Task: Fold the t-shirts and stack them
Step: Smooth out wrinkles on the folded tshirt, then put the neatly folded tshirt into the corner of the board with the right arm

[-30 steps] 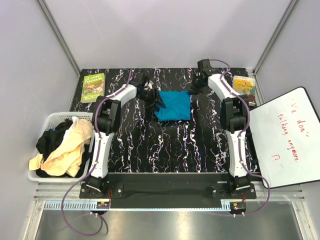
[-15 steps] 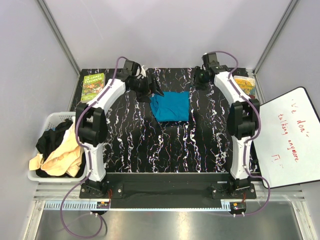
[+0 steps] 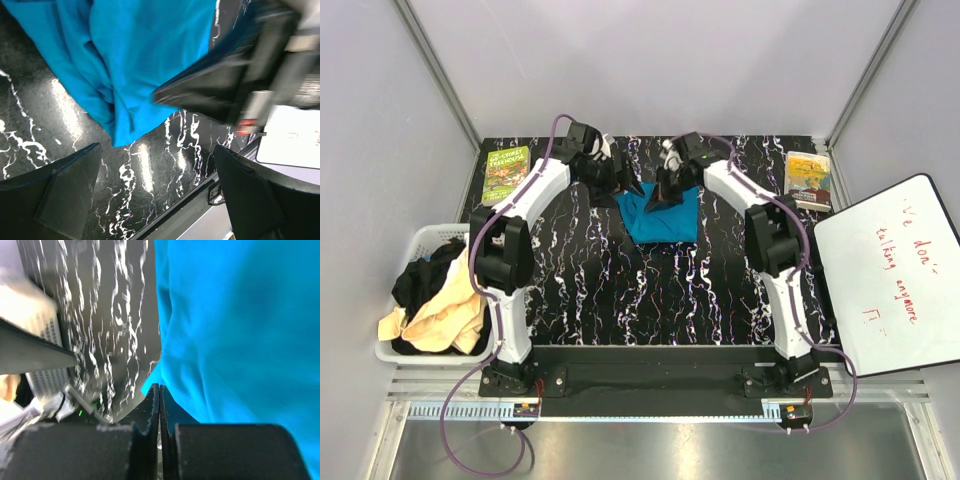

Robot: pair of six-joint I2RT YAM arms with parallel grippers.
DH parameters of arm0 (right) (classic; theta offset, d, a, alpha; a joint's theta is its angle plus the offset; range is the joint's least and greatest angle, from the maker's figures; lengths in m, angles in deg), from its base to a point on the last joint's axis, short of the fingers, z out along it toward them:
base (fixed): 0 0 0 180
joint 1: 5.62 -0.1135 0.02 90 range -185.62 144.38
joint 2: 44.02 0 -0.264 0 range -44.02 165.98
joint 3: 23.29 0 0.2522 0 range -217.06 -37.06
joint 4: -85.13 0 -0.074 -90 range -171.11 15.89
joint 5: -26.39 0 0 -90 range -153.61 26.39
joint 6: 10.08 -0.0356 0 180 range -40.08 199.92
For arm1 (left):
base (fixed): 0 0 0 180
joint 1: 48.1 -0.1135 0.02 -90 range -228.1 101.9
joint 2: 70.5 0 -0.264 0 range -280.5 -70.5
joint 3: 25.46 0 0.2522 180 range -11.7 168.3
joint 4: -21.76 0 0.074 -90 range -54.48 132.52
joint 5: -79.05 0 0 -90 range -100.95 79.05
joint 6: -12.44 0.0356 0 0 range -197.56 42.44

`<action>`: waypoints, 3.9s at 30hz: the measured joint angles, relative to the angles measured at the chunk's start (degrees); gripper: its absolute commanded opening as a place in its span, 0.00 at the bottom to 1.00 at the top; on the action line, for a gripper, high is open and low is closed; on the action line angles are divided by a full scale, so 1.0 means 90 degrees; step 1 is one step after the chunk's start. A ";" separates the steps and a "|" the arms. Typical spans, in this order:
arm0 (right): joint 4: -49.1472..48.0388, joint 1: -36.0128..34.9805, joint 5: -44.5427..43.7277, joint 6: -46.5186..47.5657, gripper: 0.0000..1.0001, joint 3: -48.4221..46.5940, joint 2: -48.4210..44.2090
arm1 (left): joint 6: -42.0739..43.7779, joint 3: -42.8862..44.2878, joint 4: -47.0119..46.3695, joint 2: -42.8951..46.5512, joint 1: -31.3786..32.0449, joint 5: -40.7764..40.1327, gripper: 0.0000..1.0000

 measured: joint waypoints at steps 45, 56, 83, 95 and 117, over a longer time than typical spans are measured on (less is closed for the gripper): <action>0.1848 -0.0304 -0.0398 0.0316 0.00 -0.2652 0.2251 | 0.0447 -0.0325 0.0697 -0.0199 -0.0051 -0.0646 0.99; 0.2050 -0.0335 -0.1596 0.0488 0.00 -0.0988 0.1137 | 0.0682 -0.0153 0.0891 -0.0199 -0.0112 -0.0656 0.99; 0.1953 -0.0330 -0.2455 0.0843 0.00 0.0996 -0.0952 | 0.0894 -0.0335 0.0962 -0.0199 -0.0075 -0.0634 0.99; 0.2091 -0.0301 -0.3220 0.1037 0.00 0.0554 0.0080 | 0.0899 -0.0629 0.1013 -0.0194 -0.0075 -0.0675 0.99; 0.2205 0.0959 -0.5051 0.0831 0.00 0.2756 -0.1222 | 0.1042 -0.0721 0.0998 -0.0189 -0.0068 -0.0668 0.99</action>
